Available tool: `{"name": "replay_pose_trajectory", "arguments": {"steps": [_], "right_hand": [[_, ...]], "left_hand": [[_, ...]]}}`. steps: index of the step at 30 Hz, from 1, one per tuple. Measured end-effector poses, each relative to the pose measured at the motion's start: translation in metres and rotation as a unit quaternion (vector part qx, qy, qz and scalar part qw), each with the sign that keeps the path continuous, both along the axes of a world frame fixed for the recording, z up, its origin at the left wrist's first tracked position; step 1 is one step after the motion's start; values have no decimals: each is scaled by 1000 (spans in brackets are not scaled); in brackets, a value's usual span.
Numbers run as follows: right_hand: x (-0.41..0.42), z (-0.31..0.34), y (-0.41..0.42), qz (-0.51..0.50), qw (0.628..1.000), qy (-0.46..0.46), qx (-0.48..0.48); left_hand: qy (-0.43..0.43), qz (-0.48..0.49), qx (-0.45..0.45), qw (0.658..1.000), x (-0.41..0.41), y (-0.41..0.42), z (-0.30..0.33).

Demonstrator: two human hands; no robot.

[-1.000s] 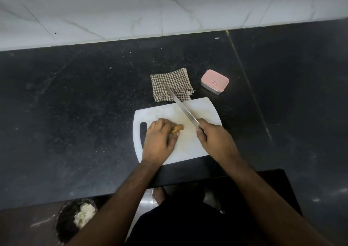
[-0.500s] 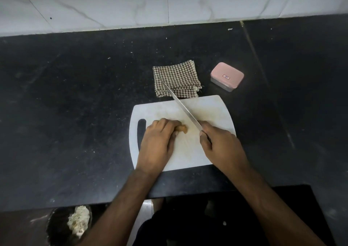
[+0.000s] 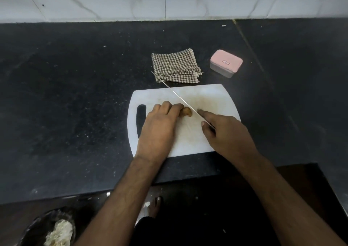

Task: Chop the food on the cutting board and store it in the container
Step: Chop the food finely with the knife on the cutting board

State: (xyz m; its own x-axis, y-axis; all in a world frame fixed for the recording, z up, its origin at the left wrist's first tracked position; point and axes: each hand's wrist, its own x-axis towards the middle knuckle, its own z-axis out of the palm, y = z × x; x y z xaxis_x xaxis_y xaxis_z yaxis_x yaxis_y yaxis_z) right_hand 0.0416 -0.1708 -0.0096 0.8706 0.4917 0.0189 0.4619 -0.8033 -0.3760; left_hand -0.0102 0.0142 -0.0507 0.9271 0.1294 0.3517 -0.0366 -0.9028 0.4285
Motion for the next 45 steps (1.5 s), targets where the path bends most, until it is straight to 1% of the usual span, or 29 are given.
{"name": "replay_pose_trajectory", "arguments": {"steps": [5,11,15,21,24,30,32,37,41,45], "right_hand": [[-24,-1,-3,-7,1000,5,-21],[-51,1,-5,-17,997,-7,-81],[-68,2,-6,-20,996,-25,-78],[-83,3,-7,-18,996,-27,-83],[-96,4,-12,-21,997,-23,-73],[-101,11,-17,-38,999,29,5],[-101,12,-17,-40,998,38,13],[-93,10,-15,-46,998,35,0],[-86,8,-15,-46,998,42,2],[-80,4,-16,-37,998,43,4]], "left_hand": [[18,-10,27,999,-19,-3,5],[51,-21,66,996,-42,-6,9],[62,-20,88,994,-59,-12,16],[59,-10,57,997,-73,-16,14],[33,-11,34,999,-84,-20,12],[6,-12,47,999,-99,-18,13],[-5,-3,38,999,-99,-17,12],[53,-6,-1,999,-92,-15,14],[61,-27,-13,998,-87,-14,13],[75,-18,-34,996,-79,-13,14]]}}
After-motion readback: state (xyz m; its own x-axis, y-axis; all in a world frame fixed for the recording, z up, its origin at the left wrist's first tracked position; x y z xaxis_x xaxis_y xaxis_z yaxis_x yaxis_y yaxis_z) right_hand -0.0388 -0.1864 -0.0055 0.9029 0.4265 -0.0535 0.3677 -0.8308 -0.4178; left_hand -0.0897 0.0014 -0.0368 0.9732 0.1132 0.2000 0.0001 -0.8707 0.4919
